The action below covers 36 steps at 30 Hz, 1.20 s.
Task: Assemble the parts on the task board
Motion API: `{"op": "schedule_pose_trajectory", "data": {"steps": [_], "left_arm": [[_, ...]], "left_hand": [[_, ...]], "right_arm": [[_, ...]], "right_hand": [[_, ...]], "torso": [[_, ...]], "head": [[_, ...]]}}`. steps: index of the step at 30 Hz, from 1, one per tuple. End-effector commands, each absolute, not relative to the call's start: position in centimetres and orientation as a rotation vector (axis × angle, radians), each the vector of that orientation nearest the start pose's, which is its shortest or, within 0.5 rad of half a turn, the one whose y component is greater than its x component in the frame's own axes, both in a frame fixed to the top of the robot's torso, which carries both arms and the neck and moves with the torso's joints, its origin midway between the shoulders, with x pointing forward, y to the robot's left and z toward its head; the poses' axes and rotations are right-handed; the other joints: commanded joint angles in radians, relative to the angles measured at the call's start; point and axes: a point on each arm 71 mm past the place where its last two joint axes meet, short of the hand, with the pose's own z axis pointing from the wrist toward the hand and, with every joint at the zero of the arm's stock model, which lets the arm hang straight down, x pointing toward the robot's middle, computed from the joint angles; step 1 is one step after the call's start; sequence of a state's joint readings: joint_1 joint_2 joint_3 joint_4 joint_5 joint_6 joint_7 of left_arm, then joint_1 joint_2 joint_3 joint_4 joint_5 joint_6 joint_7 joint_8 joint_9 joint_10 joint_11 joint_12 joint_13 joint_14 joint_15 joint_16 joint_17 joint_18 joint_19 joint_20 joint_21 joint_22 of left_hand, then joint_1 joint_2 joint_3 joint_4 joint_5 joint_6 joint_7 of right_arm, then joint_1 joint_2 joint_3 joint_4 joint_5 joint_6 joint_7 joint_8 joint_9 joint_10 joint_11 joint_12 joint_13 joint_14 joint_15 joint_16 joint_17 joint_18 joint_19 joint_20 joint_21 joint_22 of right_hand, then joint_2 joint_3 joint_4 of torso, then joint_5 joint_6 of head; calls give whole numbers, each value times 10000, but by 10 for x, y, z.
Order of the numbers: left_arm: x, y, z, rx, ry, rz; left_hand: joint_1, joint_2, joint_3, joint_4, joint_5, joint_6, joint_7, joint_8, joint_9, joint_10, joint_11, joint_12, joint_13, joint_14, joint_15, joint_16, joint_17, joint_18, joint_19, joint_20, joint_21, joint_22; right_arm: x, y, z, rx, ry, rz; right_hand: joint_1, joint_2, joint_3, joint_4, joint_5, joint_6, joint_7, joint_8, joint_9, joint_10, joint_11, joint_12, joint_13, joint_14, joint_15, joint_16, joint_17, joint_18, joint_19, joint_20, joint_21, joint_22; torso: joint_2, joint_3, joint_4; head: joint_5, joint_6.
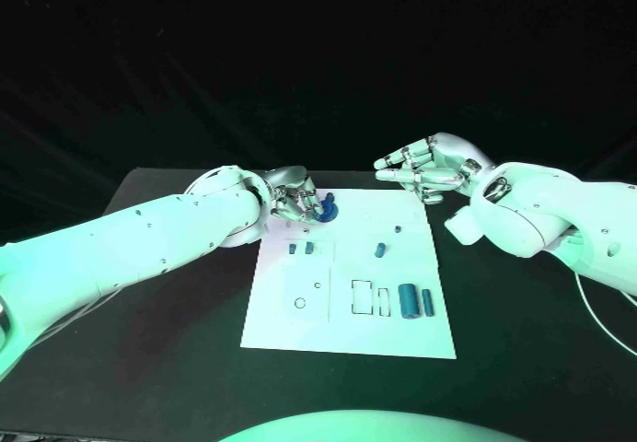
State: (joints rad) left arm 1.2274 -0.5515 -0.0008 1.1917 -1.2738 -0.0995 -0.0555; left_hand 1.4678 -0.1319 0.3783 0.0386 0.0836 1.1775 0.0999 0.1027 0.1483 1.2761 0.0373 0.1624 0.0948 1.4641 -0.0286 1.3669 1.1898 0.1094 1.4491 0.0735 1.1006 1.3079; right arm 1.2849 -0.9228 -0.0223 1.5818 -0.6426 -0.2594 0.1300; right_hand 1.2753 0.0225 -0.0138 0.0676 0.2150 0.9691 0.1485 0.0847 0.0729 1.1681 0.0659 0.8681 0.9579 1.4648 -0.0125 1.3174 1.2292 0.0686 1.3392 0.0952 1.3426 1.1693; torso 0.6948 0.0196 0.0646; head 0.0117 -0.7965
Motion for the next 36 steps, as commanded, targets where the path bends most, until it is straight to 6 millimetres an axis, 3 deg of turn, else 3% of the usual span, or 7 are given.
{"op": "schedule_pose_trajectory", "data": {"steps": [1, 8, 13, 26, 36], "left_arm": [[544, 144, -192, 583, 18881, -7501], [544, 154, -197, 687, 19072, -7067], [544, 157, -200, 780, 19207, -6798], [545, 155, -208, 1232, 19143, -6340], [546, 152, -211, 1347, 19196, -6269]], "left_hand": [[-74, -11, 49, 0, -40, 70, 22, 56, 2, 63, -8, -24, 13, 58, -77, 26, -5, -192, 14, -59, 55, 312], [-99, -21, 61, -6, -39, 89, 15, 58, 2, 85, -14, -29, 17, 59, -81, 28, -7, -193, 12, -61, 61, 322], [-124, -31, 65, -6, -41, 95, 12, 56, 0, 93, -15, -36, 19, 58, -83, 26, -15, -194, 12, -63, 70, 331], [-174, -52, 79, -7, -42, 100, 8, 46, -5, 107, -18, -54, 22, 61, -85, 32, -13, -193, 5, -66, 64, 338], [-180, -50, 96, -17, -41, 119, 2, 50, -5, 127, -26, -55, 27, 62, -89, 32, -18, -194, 5, -68, 75, 348]], "right_arm": [[487, -218, -135, 4432, 16680, 12186], [487, -218, -135, 4381, 16694, 12169], [487, -218, -135, 4369, 16696, 12172], [487, -218, -135, 4354, 16730, 12188], [487, -217, -135, 4340, 16742, 12208]], "right_hand": [[25, 85, -30, 2, 63, -10, 26, -10, -6, -62, -23, -21, -12, 251, 3, -56, -16, 202, -93, 6, -41, -12], [25, 85, -30, 2, 63, -10, 26, -10, -6, -62, -23, -21, -12, 251, 3, -56, -16, 202, -93, 6, -41, -12], [25, 85, -30, 2, 63, -10, 26, -10, -6, -62, -23, -21, -12, 251, 3, -56, -16, 202, -93, 6, -41, -12], [25, 85, -30, 2, 63, -10, 26, -10, -6, -62, -23, -21, -12, 251, 3, -56, -16, 202, -93, 6, -41, -12], [25, 93, -43, 13, 81, -6, 26, -7, -6, -69, -22, -21, -19, 247, 4, -71, -29, 203, -95, 7, -46, -16]], "torso": [[-8, -24, 37], [-13, -33, 26], [-2, -15, 21], [12, -3, -2], [3, -11, 4]], "head": [[0, -1], [31, 1], [55, 5], [102, -4], [59, -15]]}}
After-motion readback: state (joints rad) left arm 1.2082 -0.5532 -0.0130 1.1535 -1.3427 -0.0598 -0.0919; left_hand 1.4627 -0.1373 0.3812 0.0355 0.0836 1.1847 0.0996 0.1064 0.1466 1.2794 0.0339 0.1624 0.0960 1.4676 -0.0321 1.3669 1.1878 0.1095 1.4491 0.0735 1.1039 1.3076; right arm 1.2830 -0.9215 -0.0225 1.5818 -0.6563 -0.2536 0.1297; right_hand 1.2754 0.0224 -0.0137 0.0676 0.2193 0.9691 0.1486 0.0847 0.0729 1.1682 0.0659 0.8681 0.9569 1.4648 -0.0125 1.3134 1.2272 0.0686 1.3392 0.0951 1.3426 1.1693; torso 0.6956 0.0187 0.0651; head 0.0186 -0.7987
